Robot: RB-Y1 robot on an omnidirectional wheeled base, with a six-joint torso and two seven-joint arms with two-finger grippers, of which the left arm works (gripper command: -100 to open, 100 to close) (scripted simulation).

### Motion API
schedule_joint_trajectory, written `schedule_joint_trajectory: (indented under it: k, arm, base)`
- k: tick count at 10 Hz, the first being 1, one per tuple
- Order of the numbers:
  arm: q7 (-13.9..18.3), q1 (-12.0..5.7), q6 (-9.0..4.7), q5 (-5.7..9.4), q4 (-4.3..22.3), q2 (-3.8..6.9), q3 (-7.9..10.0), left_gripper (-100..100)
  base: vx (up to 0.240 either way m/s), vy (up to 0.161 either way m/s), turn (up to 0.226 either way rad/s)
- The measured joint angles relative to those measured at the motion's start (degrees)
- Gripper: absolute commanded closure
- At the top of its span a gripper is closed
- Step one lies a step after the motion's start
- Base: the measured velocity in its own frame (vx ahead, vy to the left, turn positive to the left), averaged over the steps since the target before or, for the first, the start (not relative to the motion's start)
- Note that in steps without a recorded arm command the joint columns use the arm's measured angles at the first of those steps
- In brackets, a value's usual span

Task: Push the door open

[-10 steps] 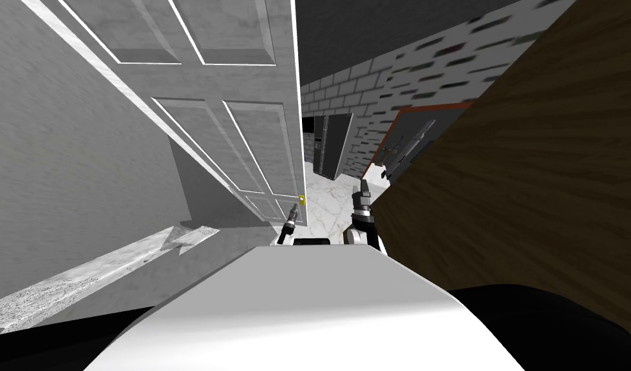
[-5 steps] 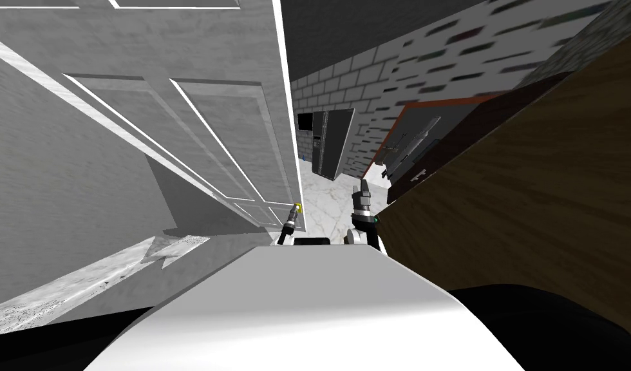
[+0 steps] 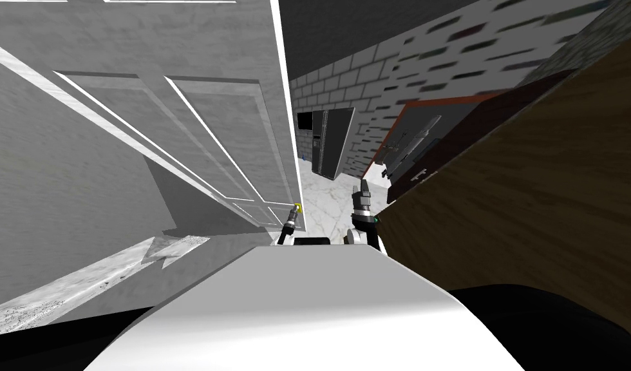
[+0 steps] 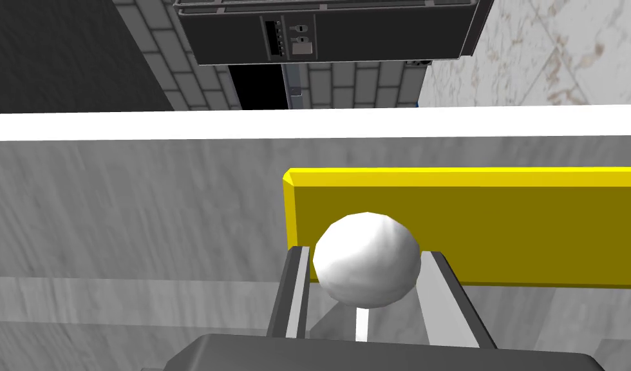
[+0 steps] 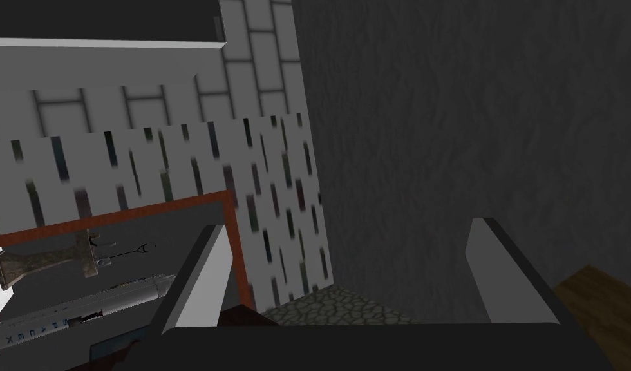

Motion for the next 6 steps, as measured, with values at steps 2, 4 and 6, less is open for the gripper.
schedule_joint_trajectory:
  k: [2, 4, 6]
  arm:
    - [0.0, 0.09, 0.04, 0.00, 0.1, 0.00, -0.02, 100]
    - [-0.6, 0.60, 0.36, 0.19, 0.2, 0.61, 0.49, 100]
    - [-0.8, -1.19, -0.38, 0.77, 2.5, 0.99, 1.76, 100]
  base:
    - [0.059, -0.013, 0.021]
    - [0.166, -0.047, 0.061]
    - [0.165, -0.044, 0.023]
